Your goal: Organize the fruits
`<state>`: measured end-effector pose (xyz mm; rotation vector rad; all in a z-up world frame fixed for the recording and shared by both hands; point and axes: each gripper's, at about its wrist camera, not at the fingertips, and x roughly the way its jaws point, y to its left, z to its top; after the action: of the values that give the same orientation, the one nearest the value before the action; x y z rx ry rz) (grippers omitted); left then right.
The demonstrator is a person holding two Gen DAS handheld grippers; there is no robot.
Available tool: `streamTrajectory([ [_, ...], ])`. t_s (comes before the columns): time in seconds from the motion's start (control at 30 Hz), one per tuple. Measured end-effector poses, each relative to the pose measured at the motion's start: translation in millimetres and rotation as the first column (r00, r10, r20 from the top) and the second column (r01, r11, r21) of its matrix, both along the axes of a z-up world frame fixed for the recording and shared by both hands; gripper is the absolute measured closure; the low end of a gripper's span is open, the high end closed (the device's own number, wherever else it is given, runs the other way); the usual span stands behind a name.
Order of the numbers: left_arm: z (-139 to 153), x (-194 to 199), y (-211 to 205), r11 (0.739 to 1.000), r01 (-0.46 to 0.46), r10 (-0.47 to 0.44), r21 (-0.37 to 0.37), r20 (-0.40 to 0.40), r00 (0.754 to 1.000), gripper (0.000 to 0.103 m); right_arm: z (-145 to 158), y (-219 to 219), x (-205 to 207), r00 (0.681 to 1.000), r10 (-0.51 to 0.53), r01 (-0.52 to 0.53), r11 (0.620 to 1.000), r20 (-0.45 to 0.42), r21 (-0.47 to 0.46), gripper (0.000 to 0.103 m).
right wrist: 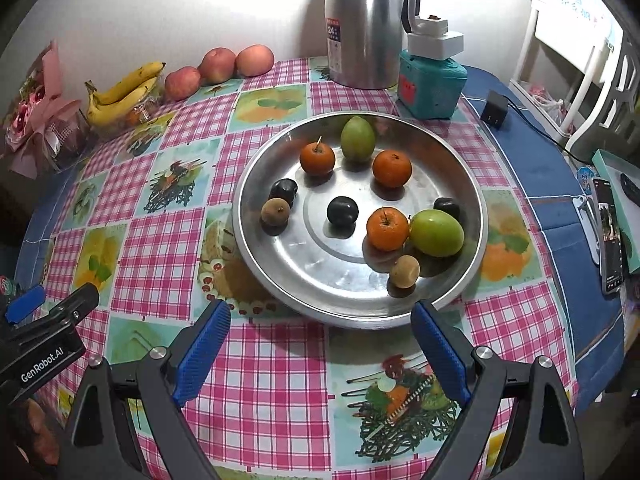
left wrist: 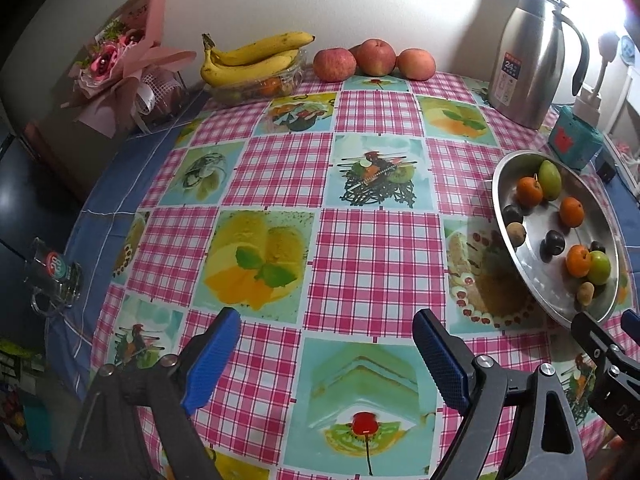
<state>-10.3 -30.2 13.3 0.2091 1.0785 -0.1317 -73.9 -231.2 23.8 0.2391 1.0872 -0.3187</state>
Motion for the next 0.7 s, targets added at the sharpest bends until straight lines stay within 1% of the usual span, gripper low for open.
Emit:
streamTrajectory([
  [0.7,-4.4,1.2,1.6,1.0,-0.002,0.003,0.004,-0.022,1.0,0.013,-2.9,1.3,1.0,1.0,0.002,-0.002,1.0,-0.013,-0.003,0.011],
])
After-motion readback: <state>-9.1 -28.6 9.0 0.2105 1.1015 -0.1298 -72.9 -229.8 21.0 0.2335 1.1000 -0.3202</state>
